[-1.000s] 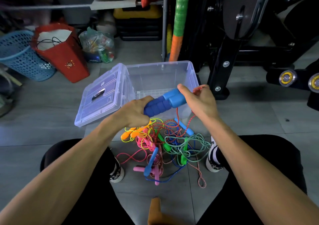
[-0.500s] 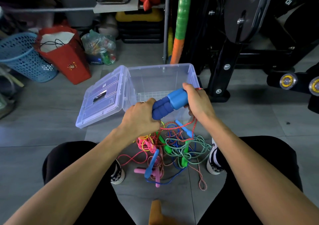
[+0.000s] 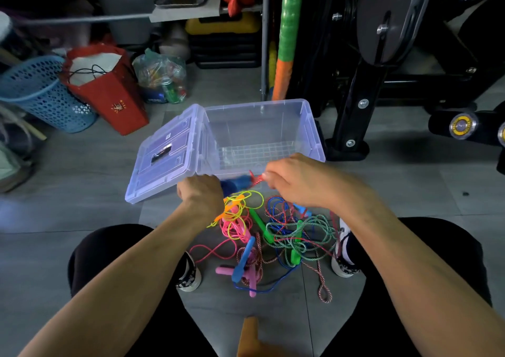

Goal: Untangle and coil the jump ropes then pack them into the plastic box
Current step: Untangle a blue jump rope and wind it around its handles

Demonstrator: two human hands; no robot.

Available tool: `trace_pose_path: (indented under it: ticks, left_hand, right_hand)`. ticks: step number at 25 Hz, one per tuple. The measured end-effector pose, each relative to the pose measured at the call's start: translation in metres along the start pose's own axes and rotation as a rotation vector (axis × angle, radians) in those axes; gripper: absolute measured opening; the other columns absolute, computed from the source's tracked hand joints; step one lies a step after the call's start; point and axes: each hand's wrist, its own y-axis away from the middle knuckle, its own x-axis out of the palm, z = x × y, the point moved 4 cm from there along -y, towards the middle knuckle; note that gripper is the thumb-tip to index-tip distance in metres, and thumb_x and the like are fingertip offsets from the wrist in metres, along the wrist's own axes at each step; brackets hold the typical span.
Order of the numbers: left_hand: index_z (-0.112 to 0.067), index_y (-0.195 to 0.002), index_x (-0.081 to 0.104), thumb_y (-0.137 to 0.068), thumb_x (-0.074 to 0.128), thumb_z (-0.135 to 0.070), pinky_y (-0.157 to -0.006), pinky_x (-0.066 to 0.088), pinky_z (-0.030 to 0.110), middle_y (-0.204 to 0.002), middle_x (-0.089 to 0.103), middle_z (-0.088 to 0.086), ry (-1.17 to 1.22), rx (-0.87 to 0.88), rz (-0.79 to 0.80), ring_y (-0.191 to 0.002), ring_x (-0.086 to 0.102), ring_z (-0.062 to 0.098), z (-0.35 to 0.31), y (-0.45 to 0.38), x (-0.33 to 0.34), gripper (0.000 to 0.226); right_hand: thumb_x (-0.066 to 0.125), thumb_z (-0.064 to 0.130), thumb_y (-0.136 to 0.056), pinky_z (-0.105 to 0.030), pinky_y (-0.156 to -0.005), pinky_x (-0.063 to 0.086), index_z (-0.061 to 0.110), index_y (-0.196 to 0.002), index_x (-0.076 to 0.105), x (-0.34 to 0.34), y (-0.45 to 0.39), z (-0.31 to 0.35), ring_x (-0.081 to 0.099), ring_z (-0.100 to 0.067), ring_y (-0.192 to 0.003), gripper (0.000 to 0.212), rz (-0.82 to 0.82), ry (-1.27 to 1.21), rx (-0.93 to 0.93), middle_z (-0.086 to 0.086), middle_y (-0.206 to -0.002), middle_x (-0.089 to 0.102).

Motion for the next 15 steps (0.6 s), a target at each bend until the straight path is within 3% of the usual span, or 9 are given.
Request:
trace_pose_path:
  ticks: [2, 4, 5, 8, 10, 12, 14, 15]
  left_hand:
    - [-0.024, -0.12, 0.051, -0.082, 0.058, -0.031, -0.081, 0.038, 0.034, -0.099, 0.06, -0.003, -0.178, 0.217, -0.035, -0.1, 0.058, 0.021, -0.015, 0.004, 0.004, 0.039]
    - [-0.027, -0.123, 0.049, -0.081, 0.06, -0.032, -0.101, 0.029, 0.046, -0.113, 0.061, 0.001, -0.277, 0.405, -0.232, -0.114, 0.05, 0.026, -0.016, 0.006, 0.001, 0.043]
    - [-0.028, -0.122, 0.05, -0.078, 0.062, -0.031, -0.105, 0.024, 0.05, -0.111, 0.061, 0.002, -0.285, 0.498, -0.371, -0.114, 0.049, 0.028, -0.017, 0.005, -0.002, 0.045]
    - [-0.027, -0.109, 0.057, -0.056, 0.069, -0.022, -0.093, 0.032, 0.045, -0.091, 0.06, 0.0, 0.071, 0.758, -0.679, -0.092, 0.055, 0.029, -0.009, 0.005, -0.002, 0.054]
    - [-0.022, -0.108, 0.058, -0.057, 0.069, -0.013, -0.082, 0.038, 0.037, -0.089, 0.057, -0.002, 0.522, 0.837, -0.684, -0.085, 0.052, 0.024, -0.004, 0.015, -0.008, 0.053]
    - [-0.019, -0.101, 0.058, -0.068, 0.07, -0.006, -0.077, 0.041, 0.027, -0.088, 0.058, -0.002, 0.975, 0.694, -0.695, -0.079, 0.049, 0.017, 0.002, 0.027, -0.023, 0.037]
    - [-0.019, -0.092, 0.053, -0.08, 0.071, -0.009, -0.065, 0.042, 0.02, -0.083, 0.06, 0.002, 1.297, 0.34, -0.625, -0.07, 0.049, 0.016, 0.015, 0.024, -0.027, 0.023]
    - [-0.018, -0.089, 0.052, -0.083, 0.07, -0.013, -0.061, 0.044, 0.024, -0.08, 0.061, 0.006, 1.362, 0.171, -0.555, -0.067, 0.051, 0.02, 0.021, 0.018, -0.025, 0.02]
  right_hand:
    - [0.042, 0.025, -0.102, -0.03, -0.07, 0.045, 0.007, -0.087, 0.061, -0.01, -0.013, -0.003, 0.057, -0.018, -0.075, 0.03, -0.103, -0.169, -0.045, -0.002, -0.082, 0.065]
    - [0.045, 0.021, -0.102, -0.016, -0.058, 0.036, 0.006, -0.087, 0.063, -0.021, -0.021, -0.018, 0.052, 0.0, -0.061, 0.028, -0.225, -0.323, -0.025, 0.012, -0.07, 0.059]
    - [0.045, 0.02, -0.102, -0.012, -0.054, 0.034, 0.006, -0.085, 0.062, -0.027, -0.019, -0.031, 0.05, 0.004, -0.055, 0.028, -0.296, -0.377, 0.009, 0.015, -0.06, 0.055]
    - [0.044, 0.018, -0.103, -0.01, -0.049, 0.033, 0.007, -0.085, 0.062, -0.021, -0.016, -0.065, 0.048, 0.008, -0.048, 0.028, -0.377, -0.458, 0.114, 0.027, -0.05, 0.053]
    - [0.044, 0.022, -0.103, -0.014, -0.049, 0.03, 0.009, -0.084, 0.063, -0.007, -0.018, -0.078, 0.047, 0.001, -0.048, 0.03, -0.375, -0.461, 0.161, 0.019, -0.052, 0.055]
    - [0.043, 0.026, -0.103, -0.025, -0.059, 0.034, 0.014, -0.081, 0.06, 0.011, -0.018, -0.085, 0.047, -0.004, -0.058, 0.03, -0.355, -0.447, 0.154, 0.009, -0.063, 0.054]
    - [0.04, 0.03, -0.104, -0.032, -0.066, 0.04, 0.016, -0.081, 0.056, 0.03, -0.017, -0.079, 0.053, -0.017, -0.07, 0.031, -0.291, -0.383, 0.137, 0.001, -0.072, 0.058]
    - [0.037, 0.034, -0.104, -0.035, -0.067, 0.044, 0.017, -0.083, 0.054, 0.036, -0.016, -0.071, 0.056, -0.022, -0.073, 0.032, -0.248, -0.342, 0.131, -0.004, -0.076, 0.061]
